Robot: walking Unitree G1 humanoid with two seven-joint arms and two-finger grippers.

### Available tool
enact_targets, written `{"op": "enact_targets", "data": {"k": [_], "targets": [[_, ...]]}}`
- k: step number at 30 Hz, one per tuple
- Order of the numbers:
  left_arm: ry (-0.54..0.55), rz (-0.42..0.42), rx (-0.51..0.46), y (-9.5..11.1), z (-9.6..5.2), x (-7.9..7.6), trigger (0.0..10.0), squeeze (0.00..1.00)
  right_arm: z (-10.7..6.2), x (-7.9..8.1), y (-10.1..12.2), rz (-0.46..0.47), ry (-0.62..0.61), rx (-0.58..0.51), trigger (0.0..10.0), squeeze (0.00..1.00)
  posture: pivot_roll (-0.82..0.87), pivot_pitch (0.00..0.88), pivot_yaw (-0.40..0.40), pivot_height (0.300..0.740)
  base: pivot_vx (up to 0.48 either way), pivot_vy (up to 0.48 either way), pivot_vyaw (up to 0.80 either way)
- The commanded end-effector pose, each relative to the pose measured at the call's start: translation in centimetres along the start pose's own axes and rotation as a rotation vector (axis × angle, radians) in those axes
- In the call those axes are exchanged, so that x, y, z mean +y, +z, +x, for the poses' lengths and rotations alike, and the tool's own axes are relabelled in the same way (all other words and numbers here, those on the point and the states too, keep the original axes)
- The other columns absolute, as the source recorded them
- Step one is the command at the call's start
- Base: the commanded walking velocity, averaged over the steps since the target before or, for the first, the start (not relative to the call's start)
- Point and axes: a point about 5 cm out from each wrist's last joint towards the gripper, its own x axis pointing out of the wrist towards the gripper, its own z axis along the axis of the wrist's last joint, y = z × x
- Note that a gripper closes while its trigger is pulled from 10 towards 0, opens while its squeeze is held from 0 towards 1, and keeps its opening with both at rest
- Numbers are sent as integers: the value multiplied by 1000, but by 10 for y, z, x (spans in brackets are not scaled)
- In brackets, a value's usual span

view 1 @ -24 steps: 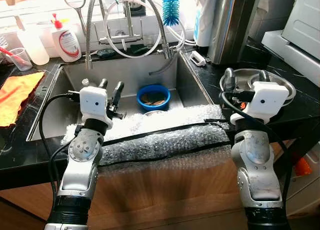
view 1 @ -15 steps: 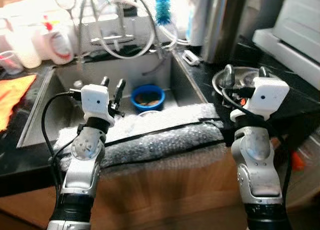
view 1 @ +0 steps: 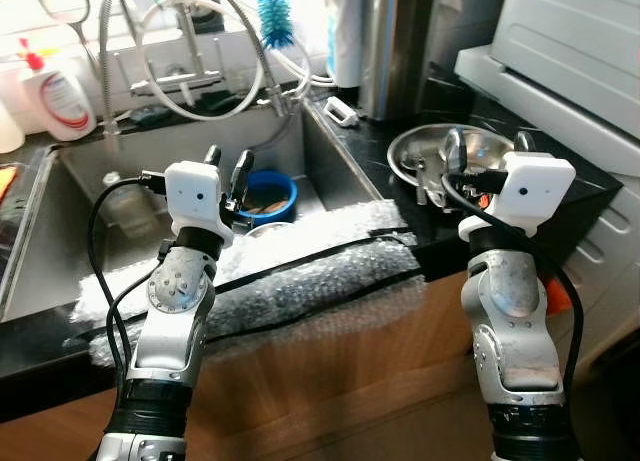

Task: Kitchen organization

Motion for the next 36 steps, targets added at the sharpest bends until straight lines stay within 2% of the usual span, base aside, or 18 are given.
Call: {"op": "enact_targets", "data": {"k": [1, 10, 14, 30, 36], "targets": [[21, -6, -13, 3, 0, 5, 10000, 0, 4, 7, 5, 16, 25, -14, 10000, 0, -103, 0, 41, 740, 0, 337, 0], [12, 10, -35, 7, 2, 5, 10000, 0, 5, 10, 6, 33, 36, -15, 10000, 0, -100, 0, 40, 740, 0, 215, 0], [6, 6, -32, 7, 2, 2, 10000, 0, 5, 10, 6, 43, 35, -13, 10000, 0, -99, 0, 41, 740, 0, 0, -717], [12, 18, -40, 10, 6, 3, 10000, 0, 6, 15, 9, 20, 67, -37, 10000, 0, -99, 7, 44, 740, 0, 0, 70], [14, -2, -40, 10, 6, 2, 10000, 0, 6, 15, 9, 51, 59, -38, 10000, 0, -98, 10, 41, 740, 0, 0, 250]]}}
